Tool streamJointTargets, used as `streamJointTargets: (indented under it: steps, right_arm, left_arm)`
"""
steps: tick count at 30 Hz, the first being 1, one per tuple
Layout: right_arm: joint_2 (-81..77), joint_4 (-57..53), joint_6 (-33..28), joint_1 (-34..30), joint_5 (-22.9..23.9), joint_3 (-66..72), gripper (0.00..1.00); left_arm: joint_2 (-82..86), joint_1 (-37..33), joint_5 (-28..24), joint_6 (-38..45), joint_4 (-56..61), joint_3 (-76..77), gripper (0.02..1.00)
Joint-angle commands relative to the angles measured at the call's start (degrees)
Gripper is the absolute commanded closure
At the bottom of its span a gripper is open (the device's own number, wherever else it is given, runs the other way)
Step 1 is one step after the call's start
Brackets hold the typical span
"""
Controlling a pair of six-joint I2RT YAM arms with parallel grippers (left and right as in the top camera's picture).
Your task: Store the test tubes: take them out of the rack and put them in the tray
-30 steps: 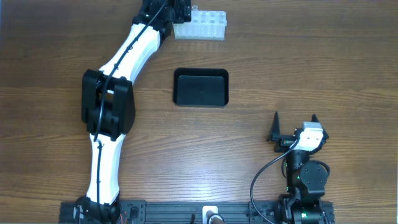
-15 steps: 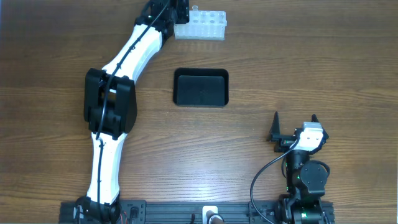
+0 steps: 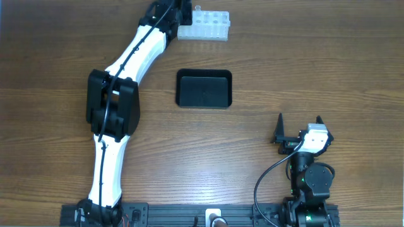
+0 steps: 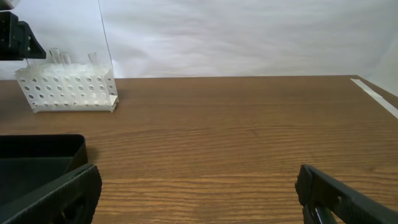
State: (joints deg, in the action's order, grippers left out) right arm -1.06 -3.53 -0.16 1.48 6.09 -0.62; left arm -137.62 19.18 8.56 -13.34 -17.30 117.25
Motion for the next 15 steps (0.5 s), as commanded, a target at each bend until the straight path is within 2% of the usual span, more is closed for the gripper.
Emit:
streamJointTargets:
  steps: [1, 9, 12, 15]
  right_arm:
    - [0.04, -0.24, 0.13, -0.42, -0.26, 0.35, 0.007]
    - [0.04, -0.22, 0.13, -0.42, -0.26, 0.33, 0.009]
    - [0.04, -0.24, 0.13, -0.42, -0.26, 0.35, 0.009]
    - [0.04, -0.24, 0.13, -0.42, -0.26, 0.33, 0.007]
  left_arm:
    - [-0.94, 0.11, -1.05, -0.39, 0.33, 1.44, 0.577]
    - [-0.94, 0.11, -1.03, -0.42, 0.35, 1.44, 0.728]
    - [-0.94, 0.11, -1.01, -0.42, 0.35, 1.44, 0.737]
    - [-0.92, 0.11, -1.01, -0.42, 0.35, 1.44, 0.79]
